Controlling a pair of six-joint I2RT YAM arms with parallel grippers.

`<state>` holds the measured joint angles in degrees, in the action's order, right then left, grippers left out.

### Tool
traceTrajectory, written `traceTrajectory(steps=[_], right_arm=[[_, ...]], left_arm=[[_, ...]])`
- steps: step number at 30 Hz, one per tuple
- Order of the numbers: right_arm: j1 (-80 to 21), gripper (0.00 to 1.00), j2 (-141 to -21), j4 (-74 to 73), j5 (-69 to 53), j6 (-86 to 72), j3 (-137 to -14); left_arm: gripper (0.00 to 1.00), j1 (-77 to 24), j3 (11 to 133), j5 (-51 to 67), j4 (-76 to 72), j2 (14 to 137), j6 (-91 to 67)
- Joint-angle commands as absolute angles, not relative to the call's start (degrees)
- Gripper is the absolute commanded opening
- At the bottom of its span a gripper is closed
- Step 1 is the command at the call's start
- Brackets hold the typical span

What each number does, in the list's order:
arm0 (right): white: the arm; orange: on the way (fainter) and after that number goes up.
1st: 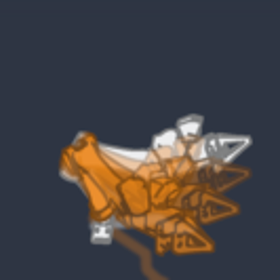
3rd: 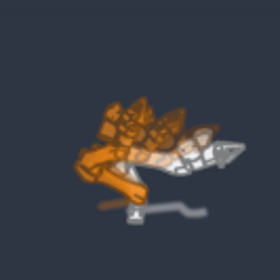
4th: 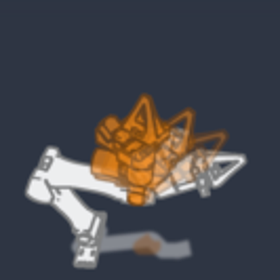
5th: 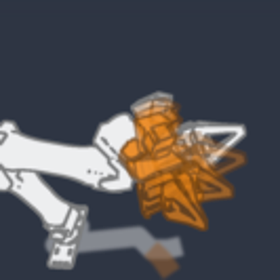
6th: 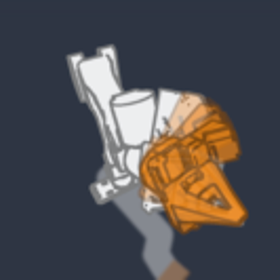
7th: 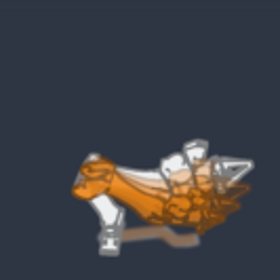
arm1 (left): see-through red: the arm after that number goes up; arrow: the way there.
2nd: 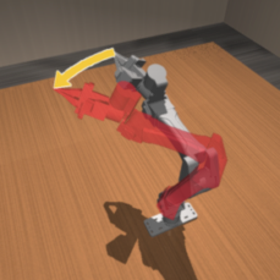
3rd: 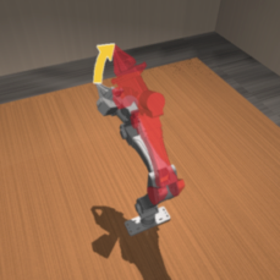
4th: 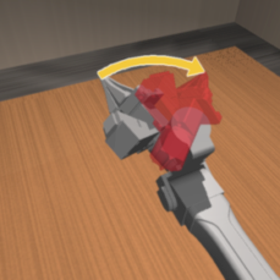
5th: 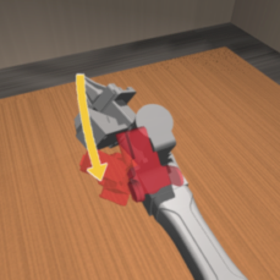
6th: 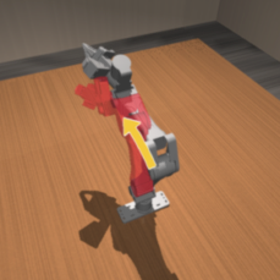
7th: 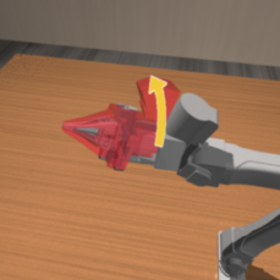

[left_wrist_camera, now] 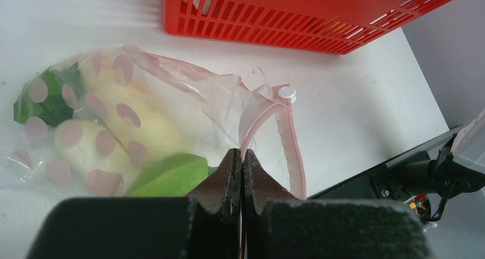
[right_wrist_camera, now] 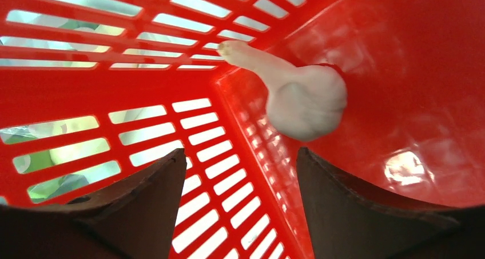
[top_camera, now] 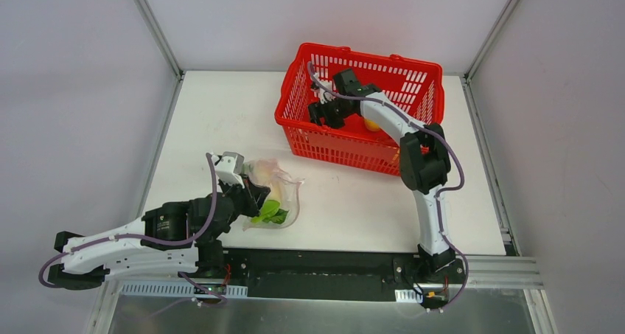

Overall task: Place the food in the zip-top bag and seal the zipper
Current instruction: Pick up the fake vegetable from the bin.

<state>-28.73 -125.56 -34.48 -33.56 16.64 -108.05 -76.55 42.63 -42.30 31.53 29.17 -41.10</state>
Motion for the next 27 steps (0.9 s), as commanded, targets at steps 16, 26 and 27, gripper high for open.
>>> traceTrajectory(steps=[16,26,27], right_arm=[[-31.7,0.79,-127.4,-30.8,-26.0,26.6,-104.7],[-33.0,0.82,-130.1,-28.1,-20.9,23.5,-106.5],[-33.2,0.82,-130.3,-27.8,-20.0,23.4,-106.5]], left_arm=[[0.0,-76.9,46.2,-43.5,32.9,30.6,-41.0],[0.0,-76.9,44.7,-43.2,30.8,28.7,-40.9],[0.0,-76.9,44.6,-43.4,30.8,28.5,-40.9]])
